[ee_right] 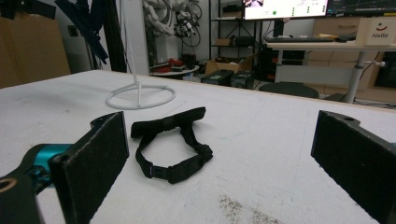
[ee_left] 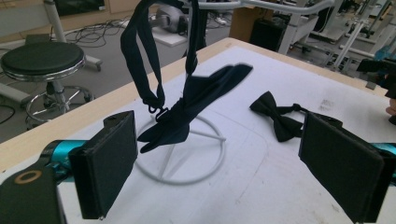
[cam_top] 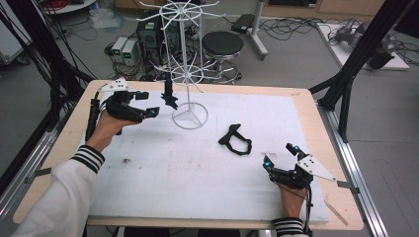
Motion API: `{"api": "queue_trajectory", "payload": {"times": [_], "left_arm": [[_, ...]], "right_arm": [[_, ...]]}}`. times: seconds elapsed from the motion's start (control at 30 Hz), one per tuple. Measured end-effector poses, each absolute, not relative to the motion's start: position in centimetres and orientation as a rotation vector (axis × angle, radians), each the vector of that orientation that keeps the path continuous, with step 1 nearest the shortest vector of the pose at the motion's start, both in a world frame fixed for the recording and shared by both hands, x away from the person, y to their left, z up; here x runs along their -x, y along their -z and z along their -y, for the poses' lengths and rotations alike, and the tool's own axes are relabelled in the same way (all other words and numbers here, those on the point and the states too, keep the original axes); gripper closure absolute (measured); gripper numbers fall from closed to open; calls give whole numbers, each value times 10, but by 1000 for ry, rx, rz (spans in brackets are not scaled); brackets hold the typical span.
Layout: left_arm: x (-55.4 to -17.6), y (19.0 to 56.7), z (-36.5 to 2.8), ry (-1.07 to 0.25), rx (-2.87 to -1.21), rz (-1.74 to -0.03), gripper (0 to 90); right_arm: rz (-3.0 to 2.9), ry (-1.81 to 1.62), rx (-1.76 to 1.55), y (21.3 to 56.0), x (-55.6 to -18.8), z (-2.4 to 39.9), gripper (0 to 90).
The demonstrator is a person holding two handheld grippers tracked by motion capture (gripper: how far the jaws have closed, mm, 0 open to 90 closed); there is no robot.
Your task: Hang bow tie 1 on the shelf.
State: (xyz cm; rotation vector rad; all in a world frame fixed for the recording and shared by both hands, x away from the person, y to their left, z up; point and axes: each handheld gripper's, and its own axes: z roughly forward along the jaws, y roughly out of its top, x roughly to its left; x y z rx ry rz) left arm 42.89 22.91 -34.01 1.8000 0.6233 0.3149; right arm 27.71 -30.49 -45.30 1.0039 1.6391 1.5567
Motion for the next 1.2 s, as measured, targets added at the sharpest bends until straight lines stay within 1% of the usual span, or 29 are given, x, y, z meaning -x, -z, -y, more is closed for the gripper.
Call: {"api": "queue_trajectory", "payload": {"times": [0.1,0.37,0.57,0.63,0.97,1.2], "left_arm": [[-415,340,-239,-365,-1769,-619,122],[-399,346,-248,-388,-1734,-612,122],[-381,355,-250,-437,-1724,-603,122],[-372,361,-252,-456,-1693,-609,122],[-354,381,-257,-477,-1639,-632,122],[-349,390,-259,-485,-1634,-634,122]], "right_arm": [[-1639,-1557,-1003,453,-277,305,33],[-1641,-1557,-1004,453,-277,305,33],[-1640,-1556,-1002,453,-277,304,33],[-1641,-1556,-1000,453,-276,305,33],[-1637,-1553,-990,453,-277,305,33],[-1638,-1553,-995,453,-277,305,33]]}}
